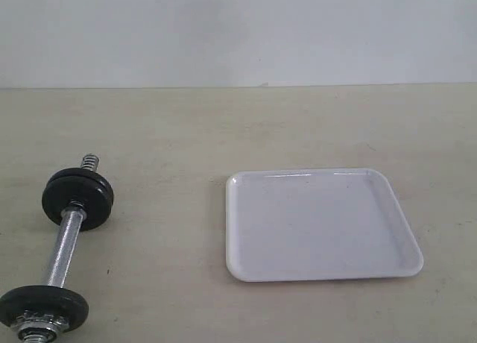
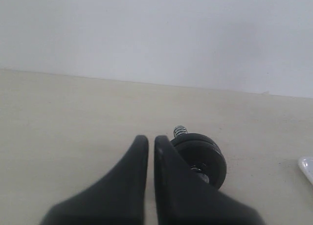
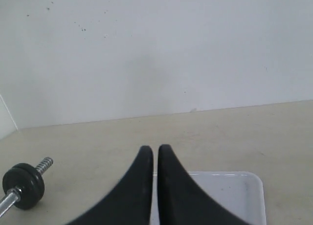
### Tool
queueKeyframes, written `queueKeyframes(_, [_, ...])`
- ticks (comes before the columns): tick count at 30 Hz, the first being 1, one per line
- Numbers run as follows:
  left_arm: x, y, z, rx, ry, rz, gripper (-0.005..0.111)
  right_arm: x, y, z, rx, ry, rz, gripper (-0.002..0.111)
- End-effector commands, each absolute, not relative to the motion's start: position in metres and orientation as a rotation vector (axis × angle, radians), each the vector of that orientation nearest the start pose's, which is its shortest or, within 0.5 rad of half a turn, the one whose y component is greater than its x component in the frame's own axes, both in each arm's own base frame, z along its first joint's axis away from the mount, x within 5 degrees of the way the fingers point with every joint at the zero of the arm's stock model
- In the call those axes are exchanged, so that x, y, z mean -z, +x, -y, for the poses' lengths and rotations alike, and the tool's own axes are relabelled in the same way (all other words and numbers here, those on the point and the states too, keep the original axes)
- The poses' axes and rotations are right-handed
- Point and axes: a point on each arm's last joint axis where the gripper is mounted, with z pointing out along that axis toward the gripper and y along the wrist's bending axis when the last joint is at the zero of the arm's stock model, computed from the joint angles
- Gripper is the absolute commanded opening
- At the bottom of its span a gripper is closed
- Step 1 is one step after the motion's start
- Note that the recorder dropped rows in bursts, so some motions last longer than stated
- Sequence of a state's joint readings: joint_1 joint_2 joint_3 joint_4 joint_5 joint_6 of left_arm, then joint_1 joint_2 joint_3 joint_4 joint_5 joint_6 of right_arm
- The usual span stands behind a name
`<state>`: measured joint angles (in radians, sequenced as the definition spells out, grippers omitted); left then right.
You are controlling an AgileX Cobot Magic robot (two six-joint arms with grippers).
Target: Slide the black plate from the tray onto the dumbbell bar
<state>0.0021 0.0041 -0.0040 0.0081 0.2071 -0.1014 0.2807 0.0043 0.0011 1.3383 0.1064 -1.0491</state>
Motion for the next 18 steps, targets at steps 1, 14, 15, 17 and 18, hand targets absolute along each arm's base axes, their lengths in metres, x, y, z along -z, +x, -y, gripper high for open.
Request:
queueKeyframes(1, [-0.1952, 0.0559, -0.0005, 0.062, -0.081, -1.680, 0.004, -0.2115, 0.0521, -0.0223, -0.545, -0.023, -1.528, 0.000])
queueKeyframes(14, [-0.1952, 0.0559, -0.0005, 0.062, -0.081, -1.680, 0.004, -0.2109, 0.0506, -0.0262, -0.598, -0.042, -1.540, 0.000])
queueKeyframes(15, [-0.1952, 0.0559, -0.0005, 0.062, -0.081, -1.680, 0.004, -0.2109, 0.0506, -0.0262, -0.598, -0.042, -1.540, 0.000])
queueKeyframes(17, [-0.1952, 0.0559, -0.0005, 0.062, -0.081, -1.680, 0.004, -0.2109, 0.0506, -0.0262, -0.598, -0.042, -1.540, 0.000])
queueKeyframes(18, [-0.1952, 0.0559, -0.0005, 0.062, -0.081, -1.680, 0.004, -0.2109, 0.0506, -0.0262, -0.598, -0.042, -1.540, 0.000])
